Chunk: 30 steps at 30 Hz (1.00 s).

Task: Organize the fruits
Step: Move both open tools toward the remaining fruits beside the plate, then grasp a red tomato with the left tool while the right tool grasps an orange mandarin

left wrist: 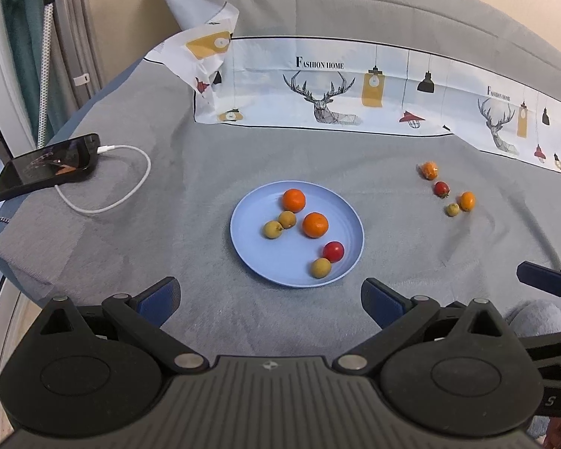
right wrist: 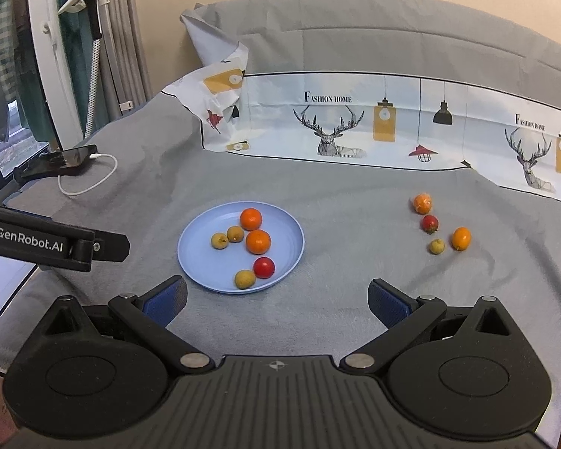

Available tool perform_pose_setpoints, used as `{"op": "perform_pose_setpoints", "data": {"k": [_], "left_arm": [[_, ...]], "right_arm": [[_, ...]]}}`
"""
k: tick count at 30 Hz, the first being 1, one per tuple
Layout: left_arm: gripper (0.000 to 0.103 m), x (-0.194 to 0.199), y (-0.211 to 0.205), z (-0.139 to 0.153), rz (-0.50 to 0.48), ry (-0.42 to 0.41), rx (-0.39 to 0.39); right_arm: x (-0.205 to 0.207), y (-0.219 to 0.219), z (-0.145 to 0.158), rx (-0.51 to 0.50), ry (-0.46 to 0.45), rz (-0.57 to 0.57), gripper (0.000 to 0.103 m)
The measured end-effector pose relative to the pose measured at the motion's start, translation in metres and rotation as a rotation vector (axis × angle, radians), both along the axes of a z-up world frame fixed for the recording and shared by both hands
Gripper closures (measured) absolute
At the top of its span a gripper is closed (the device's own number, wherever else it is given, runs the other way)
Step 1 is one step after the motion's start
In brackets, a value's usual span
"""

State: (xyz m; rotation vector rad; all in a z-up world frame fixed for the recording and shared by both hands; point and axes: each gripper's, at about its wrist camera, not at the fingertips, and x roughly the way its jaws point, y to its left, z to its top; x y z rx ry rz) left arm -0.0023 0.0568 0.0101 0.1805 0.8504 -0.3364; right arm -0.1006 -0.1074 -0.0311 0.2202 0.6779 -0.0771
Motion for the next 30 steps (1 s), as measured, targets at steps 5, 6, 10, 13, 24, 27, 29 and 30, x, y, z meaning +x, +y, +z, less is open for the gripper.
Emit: {"op": "perform_pose_setpoints", "data": {"k": [5, 6, 10, 13, 24, 27, 29, 30], "left_arm": [[0.0, 0.013, -0.013, -0.002, -0.009, 0.011, 0.012], [0.0, 0.015, -0.016, -0.003, -0.01, 0.014, 0.014], [0.0, 0.025, -0.032, -0.006, -0.029, 0.024, 0.023], [0.0, 0.031, -0.049, -0.011, -0.053, 0.03, 0.043], [0.0, 0.076, -0.155, -0.041, -0.148, 0.09, 0.08], [0.0, 0.102, -0.195, -0.059, -0.158, 0.119, 0.099], [0.0, 0.119, -0.218, -0.068, -0.166, 0.132, 0.088], [0.0, 0.129, -0.234, -0.074, -0.168, 0.132, 0.086]], "right_arm": [[0.007, -0.008, -0.004, 0.014, 0.006, -0.01, 0.001], [0.007, -0.01, -0.005, 0.018, 0.007, -0.013, 0.001], [0.011, -0.021, -0.011, 0.037, 0.019, -0.038, 0.001], [0.013, -0.033, -0.016, 0.049, 0.023, -0.071, 0.001], [0.019, -0.127, -0.053, 0.047, 0.04, -0.334, 0.001], [0.027, -0.163, -0.073, 0.032, 0.041, -0.422, 0.001], [0.039, -0.189, -0.09, 0.018, 0.05, -0.473, 0.001], [0.048, -0.201, -0.099, 0.01, 0.054, -0.489, 0.001]]}}
